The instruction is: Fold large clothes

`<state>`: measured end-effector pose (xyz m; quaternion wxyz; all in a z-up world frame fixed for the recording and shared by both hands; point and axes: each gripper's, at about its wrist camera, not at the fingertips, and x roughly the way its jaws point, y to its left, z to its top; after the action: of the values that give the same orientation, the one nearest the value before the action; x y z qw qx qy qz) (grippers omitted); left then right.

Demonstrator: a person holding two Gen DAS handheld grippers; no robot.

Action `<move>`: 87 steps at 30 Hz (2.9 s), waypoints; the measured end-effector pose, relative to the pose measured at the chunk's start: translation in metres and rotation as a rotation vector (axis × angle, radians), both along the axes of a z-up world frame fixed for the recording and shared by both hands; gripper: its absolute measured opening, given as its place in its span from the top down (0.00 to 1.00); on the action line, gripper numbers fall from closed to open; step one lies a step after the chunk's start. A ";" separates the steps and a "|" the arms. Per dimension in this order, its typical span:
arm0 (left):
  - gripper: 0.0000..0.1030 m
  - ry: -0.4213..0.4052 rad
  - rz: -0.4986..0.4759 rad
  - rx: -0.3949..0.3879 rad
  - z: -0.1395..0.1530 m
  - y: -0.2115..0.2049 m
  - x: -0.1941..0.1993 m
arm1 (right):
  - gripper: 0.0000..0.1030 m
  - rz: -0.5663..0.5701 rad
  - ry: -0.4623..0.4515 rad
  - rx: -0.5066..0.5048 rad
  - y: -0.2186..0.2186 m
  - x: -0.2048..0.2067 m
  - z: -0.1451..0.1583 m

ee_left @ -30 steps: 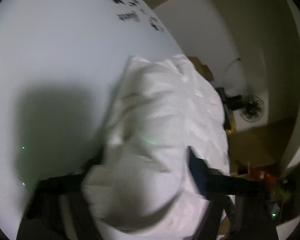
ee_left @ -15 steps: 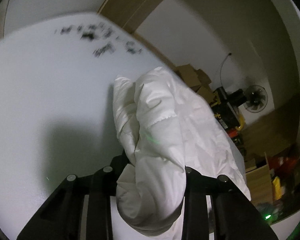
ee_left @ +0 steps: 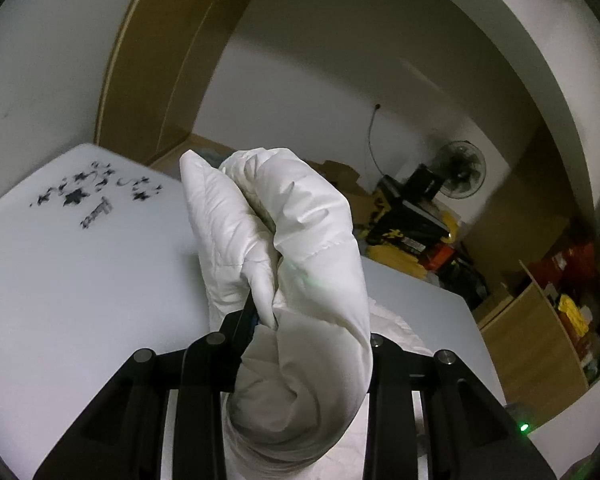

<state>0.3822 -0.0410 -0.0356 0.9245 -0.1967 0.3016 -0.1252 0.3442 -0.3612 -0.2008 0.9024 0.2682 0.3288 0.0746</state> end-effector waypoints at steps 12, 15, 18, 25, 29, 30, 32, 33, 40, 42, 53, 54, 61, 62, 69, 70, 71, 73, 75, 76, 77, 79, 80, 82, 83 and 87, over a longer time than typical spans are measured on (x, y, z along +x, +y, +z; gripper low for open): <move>0.70 -0.067 -0.052 0.186 0.016 -0.139 -0.036 | 0.93 0.087 0.121 0.266 -0.090 0.010 -0.065; 0.70 -0.079 -0.085 0.238 0.002 -0.187 -0.040 | 0.87 0.069 0.014 0.348 -0.117 -0.032 -0.047; 0.70 -0.062 -0.157 0.266 -0.015 -0.230 -0.044 | 0.76 0.005 -0.025 0.346 -0.133 -0.069 -0.044; 0.70 0.031 -0.273 0.457 -0.089 -0.331 -0.045 | 0.75 -0.101 -0.033 0.379 -0.171 -0.114 -0.058; 0.63 0.053 -0.311 0.587 -0.127 -0.357 -0.054 | 0.75 -0.124 -0.025 0.384 -0.186 -0.111 -0.062; 0.62 0.053 -0.313 0.613 -0.134 -0.361 -0.055 | 0.74 -0.128 -0.022 0.389 -0.189 -0.111 -0.064; 0.60 0.056 -0.313 0.618 -0.143 -0.363 -0.051 | 0.72 -0.135 -0.025 0.391 -0.189 -0.111 -0.062; 0.60 0.066 -0.310 0.608 -0.145 -0.364 -0.048 | 0.72 -0.138 -0.026 0.385 -0.189 -0.110 -0.061; 0.30 0.119 -0.383 0.372 -0.123 -0.343 -0.038 | 0.39 -0.223 -0.048 0.359 -0.192 -0.126 -0.039; 0.04 0.083 -0.427 0.220 -0.096 -0.323 -0.057 | 0.32 -0.238 -0.067 0.331 -0.193 -0.132 -0.028; 0.00 -0.089 -0.337 0.205 -0.030 -0.156 -0.113 | 0.27 0.074 -0.059 -0.050 -0.085 -0.051 0.075; 0.00 -0.050 -0.310 0.169 -0.033 -0.137 -0.108 | 0.25 0.134 -0.026 -0.090 -0.068 -0.027 0.081; 0.00 0.084 -0.206 0.034 -0.057 -0.062 -0.095 | 0.25 0.255 0.339 -0.327 -0.013 0.085 0.035; 0.00 0.095 -0.204 0.019 -0.060 -0.056 -0.094 | 0.27 0.261 0.344 -0.327 -0.014 0.088 0.028; 0.00 0.115 -0.222 -0.021 -0.061 -0.051 -0.074 | 0.92 0.294 0.323 -0.314 -0.017 0.082 0.024; 0.00 0.116 -0.237 -0.028 -0.061 -0.048 -0.074 | 0.93 0.295 0.310 -0.309 -0.019 0.078 0.029; 0.00 0.114 -0.243 -0.028 -0.061 -0.048 -0.075 | 0.94 0.292 0.286 -0.273 -0.025 0.073 0.035; 0.00 0.109 -0.249 -0.022 -0.064 -0.045 -0.075 | 0.95 0.310 0.232 -0.139 -0.041 0.061 0.048; 0.00 0.117 -0.246 -0.020 -0.068 -0.043 -0.072 | 0.96 0.327 0.160 0.000 -0.060 0.048 0.060; 0.00 0.125 -0.241 -0.023 -0.070 -0.041 -0.072 | 0.96 0.335 0.147 0.033 -0.067 0.044 0.061; 0.00 0.134 -0.238 -0.028 -0.073 -0.040 -0.069 | 0.96 0.343 0.154 0.023 -0.068 0.043 0.059; 0.00 0.151 -0.230 -0.035 -0.077 -0.039 -0.065 | 0.90 0.355 0.179 -0.005 -0.065 0.047 0.051; 0.00 0.157 -0.226 -0.039 -0.079 -0.039 -0.064 | 0.86 0.350 0.204 -0.011 -0.061 0.052 0.046; 0.00 0.167 -0.225 -0.046 -0.079 -0.039 -0.066 | 0.45 0.356 0.252 0.009 -0.058 0.070 0.040; 0.00 0.170 -0.229 -0.048 -0.079 -0.039 -0.067 | 0.31 0.364 0.263 0.006 -0.056 0.078 0.038; 0.00 0.169 -0.233 -0.040 -0.079 -0.036 -0.073 | 0.21 0.335 0.334 -0.072 -0.051 0.109 0.024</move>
<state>0.3094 -0.0774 -0.1149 0.8708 -0.1885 0.3966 -0.2209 0.4530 -0.4123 -0.1765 0.8195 0.1861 0.5159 0.1659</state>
